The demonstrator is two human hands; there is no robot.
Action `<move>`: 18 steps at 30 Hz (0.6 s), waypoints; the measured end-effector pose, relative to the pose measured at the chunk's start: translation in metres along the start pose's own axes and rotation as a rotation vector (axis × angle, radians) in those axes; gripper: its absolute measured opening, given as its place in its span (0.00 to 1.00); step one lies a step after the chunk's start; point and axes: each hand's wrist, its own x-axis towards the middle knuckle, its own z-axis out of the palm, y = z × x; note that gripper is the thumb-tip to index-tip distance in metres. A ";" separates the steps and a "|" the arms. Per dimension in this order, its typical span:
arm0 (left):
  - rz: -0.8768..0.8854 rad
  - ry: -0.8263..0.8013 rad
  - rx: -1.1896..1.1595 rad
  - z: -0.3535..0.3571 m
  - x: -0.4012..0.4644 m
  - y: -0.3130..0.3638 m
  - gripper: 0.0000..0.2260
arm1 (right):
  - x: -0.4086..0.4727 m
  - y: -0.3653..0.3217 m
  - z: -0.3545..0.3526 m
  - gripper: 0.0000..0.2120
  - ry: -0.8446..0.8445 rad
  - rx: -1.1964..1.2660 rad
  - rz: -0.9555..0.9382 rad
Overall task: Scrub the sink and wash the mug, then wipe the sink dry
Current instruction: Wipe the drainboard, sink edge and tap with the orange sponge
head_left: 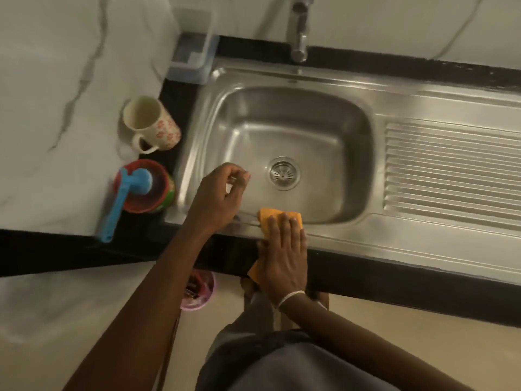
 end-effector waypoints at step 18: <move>-0.058 0.249 0.447 -0.144 -0.034 -0.070 0.35 | 0.124 -0.160 0.046 0.30 -0.040 0.795 0.380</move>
